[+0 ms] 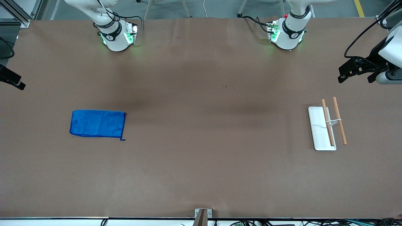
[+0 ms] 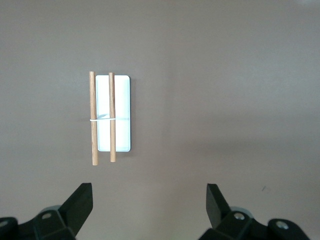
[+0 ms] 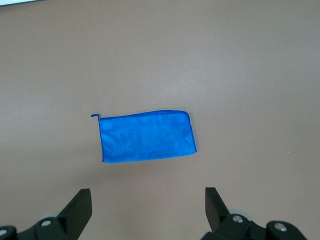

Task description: Right arm passes towel to left arm to hang

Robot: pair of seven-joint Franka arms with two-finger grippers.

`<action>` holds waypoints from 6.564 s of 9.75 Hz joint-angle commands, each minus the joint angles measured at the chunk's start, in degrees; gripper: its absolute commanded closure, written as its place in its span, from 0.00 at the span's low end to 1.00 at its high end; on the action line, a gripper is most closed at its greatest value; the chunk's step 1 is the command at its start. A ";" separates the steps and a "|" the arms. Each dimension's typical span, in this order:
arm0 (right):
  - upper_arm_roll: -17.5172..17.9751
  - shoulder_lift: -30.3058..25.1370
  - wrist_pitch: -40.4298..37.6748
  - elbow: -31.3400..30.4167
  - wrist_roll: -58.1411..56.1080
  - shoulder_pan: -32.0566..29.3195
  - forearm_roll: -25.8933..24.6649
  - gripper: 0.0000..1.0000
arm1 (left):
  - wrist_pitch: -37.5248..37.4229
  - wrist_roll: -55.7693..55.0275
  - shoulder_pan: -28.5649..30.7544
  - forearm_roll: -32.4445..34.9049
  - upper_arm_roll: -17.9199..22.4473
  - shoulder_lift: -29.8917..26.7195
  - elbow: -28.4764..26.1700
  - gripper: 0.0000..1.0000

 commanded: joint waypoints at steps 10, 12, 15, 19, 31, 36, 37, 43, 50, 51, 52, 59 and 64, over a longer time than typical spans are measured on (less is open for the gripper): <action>-0.26 -0.02 -0.56 0.46 -0.36 0.22 0.01 0.00 | 0.56 1.09 0.71 -0.38 -0.08 1.26 -1.26 0.00; -0.26 -0.02 -0.56 0.46 -0.36 0.22 0.01 0.00 | 0.56 1.09 0.71 -0.38 -0.08 1.35 -1.26 0.00; -0.26 -0.02 -0.56 0.46 -0.36 0.22 0.01 0.00 | 0.65 1.09 0.71 -0.38 0.01 1.35 -1.17 0.00; -0.26 -0.02 -0.56 0.46 -0.36 0.22 0.01 0.00 | 0.65 1.09 0.63 -0.29 0.01 1.53 -1.26 0.00; -0.18 8.64 13.82 -15.35 -6.22 -0.22 0.19 0.00 | 0.65 1.09 0.62 -0.12 -0.08 2.05 -0.73 0.00; 0.09 21.86 49.89 -31.92 -14.43 -1.72 0.19 0.00 | 0.74 1.09 0.71 0.14 0.01 2.84 -0.73 0.00; 0.18 22.91 56.42 -35.28 -14.34 -1.45 0.19 0.00 | 0.74 1.09 0.63 0.23 0.01 2.93 -0.73 0.00; 0.53 26.52 64.82 -38.29 -14.69 -1.45 0.19 0.11 | 0.74 1.00 0.62 0.15 0.01 3.02 -0.74 0.00; 0.53 25.65 54.34 -34.02 -14.25 -1.10 0.27 0.99 | 0.74 1.09 0.63 0.23 0.01 3.02 -0.73 0.00; 0.61 23.82 46.89 -30.69 -13.90 -1.10 1.06 0.99 | 0.74 1.09 0.54 0.23 0.01 2.93 -0.73 0.00; 0.62 23.02 38.64 -25.78 -13.64 -0.32 1.85 0.99 | 0.74 1.00 0.54 0.23 0.01 3.02 -0.73 0.00; 5.88 23.18 6.74 -0.77 12.43 11.03 12.59 1.00 | 0.65 1.09 0.54 -0.38 0.01 2.93 -0.73 0.00; 11.86 23.18 13.67 -0.42 19.50 15.32 47.40 0.99 | 0.56 1.26 0.80 -4.66 -0.08 2.93 -0.91 0.00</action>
